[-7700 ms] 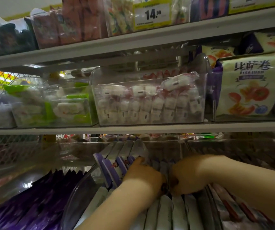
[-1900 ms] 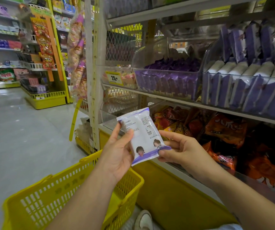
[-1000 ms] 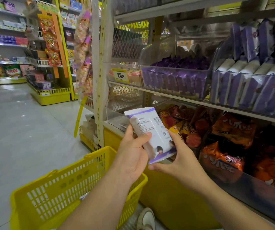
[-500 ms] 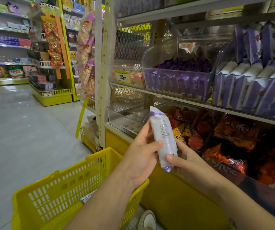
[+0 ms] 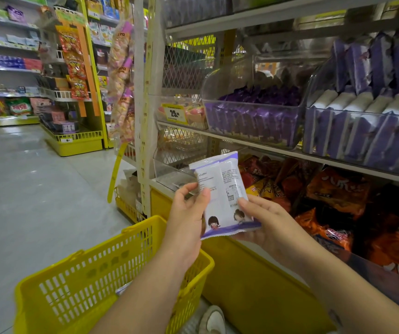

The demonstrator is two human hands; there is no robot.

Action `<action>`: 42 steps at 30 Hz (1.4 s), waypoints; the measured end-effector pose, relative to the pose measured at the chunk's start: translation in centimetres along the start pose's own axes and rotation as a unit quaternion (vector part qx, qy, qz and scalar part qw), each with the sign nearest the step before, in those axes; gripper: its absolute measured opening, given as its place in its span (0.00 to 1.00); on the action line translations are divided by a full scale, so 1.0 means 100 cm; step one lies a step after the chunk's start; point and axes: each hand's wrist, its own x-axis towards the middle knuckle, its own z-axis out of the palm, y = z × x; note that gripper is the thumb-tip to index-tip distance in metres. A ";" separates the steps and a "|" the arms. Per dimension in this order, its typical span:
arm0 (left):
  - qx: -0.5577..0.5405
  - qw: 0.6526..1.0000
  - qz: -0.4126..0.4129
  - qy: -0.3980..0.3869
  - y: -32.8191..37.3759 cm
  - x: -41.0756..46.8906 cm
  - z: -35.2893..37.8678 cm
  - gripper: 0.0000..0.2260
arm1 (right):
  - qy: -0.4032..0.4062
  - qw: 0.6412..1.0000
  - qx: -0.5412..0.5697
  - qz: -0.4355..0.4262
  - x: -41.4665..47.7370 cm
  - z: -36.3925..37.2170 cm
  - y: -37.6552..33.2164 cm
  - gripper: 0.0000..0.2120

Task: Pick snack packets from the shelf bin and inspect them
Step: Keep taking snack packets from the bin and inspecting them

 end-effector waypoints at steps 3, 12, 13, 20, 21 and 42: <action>0.128 0.990 0.066 0.003 -0.003 -0.002 -0.003 0.07 | -0.018 0.999 0.038 0.008 0.002 0.001 0.000 0.15; 0.410 0.898 0.145 -0.060 -0.005 -0.004 -0.005 0.23 | 0.016 0.995 -0.071 -0.070 0.003 0.002 0.008 0.15; 0.414 0.898 0.140 -0.058 -0.007 -0.004 -0.005 0.24 | 0.017 0.993 -0.091 -0.076 0.002 0.003 0.008 0.14; 0.407 0.906 0.115 -0.025 -0.005 -0.002 -0.009 0.27 | 0.028 0.976 -0.185 -0.109 -0.006 0.013 0.006 0.16; 0.395 0.912 0.107 -0.015 -0.002 -0.001 -0.010 0.24 | 0.026 0.977 -0.184 -0.106 -0.006 0.013 0.006 0.16; 0.199 0.976 -0.023 -0.081 0.006 -0.004 -0.009 0.14 | -0.025 0.971 -0.230 -0.056 -0.010 -0.002 -0.008 0.16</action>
